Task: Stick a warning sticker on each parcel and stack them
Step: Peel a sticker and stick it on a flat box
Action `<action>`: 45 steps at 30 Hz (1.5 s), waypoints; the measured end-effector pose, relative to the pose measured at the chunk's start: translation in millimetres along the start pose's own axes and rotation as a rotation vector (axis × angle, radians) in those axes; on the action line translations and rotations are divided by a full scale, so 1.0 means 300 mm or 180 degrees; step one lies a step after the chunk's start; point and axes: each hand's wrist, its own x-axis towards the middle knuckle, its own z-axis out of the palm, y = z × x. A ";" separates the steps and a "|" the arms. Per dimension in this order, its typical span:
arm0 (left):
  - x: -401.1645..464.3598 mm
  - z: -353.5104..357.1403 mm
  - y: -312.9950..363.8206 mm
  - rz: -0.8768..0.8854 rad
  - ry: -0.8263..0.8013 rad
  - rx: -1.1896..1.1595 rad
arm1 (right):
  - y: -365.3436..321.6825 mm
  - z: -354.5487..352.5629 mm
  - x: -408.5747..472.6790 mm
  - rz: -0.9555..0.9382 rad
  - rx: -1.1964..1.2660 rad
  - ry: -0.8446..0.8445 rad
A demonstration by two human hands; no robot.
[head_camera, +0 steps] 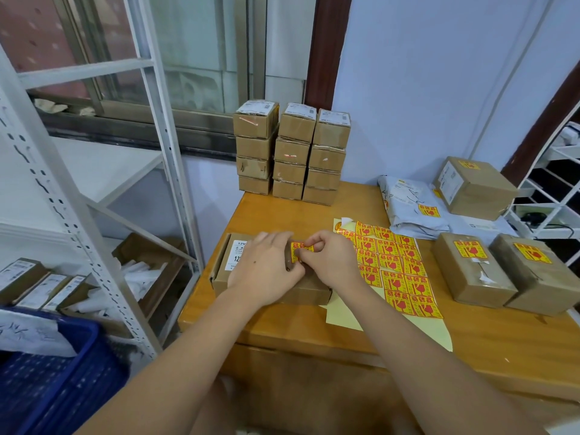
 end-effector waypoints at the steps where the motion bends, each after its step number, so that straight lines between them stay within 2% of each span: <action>1: -0.002 -0.002 0.001 -0.0031 -0.0003 -0.0029 | -0.002 0.002 -0.001 0.0006 -0.0023 0.0028; 14: -0.006 0.001 0.003 0.0229 0.0008 0.0239 | 0.012 0.036 -0.010 -0.0184 -0.0158 0.0151; 23: -0.010 0.004 0.008 0.0270 0.0030 0.0339 | 0.024 0.007 -0.013 -0.0380 -0.0104 -0.0023; 28: -0.008 0.006 0.005 0.0281 0.0016 0.0455 | 0.046 -0.020 -0.012 -0.0334 -0.0235 -0.0074; 38: -0.007 0.009 0.010 0.0207 0.0007 0.0470 | 0.045 -0.066 0.035 0.0089 0.0388 -0.0121; 45: -0.006 0.009 0.009 0.0252 0.0042 0.0437 | 0.045 0.002 0.059 0.0415 0.0379 -0.0505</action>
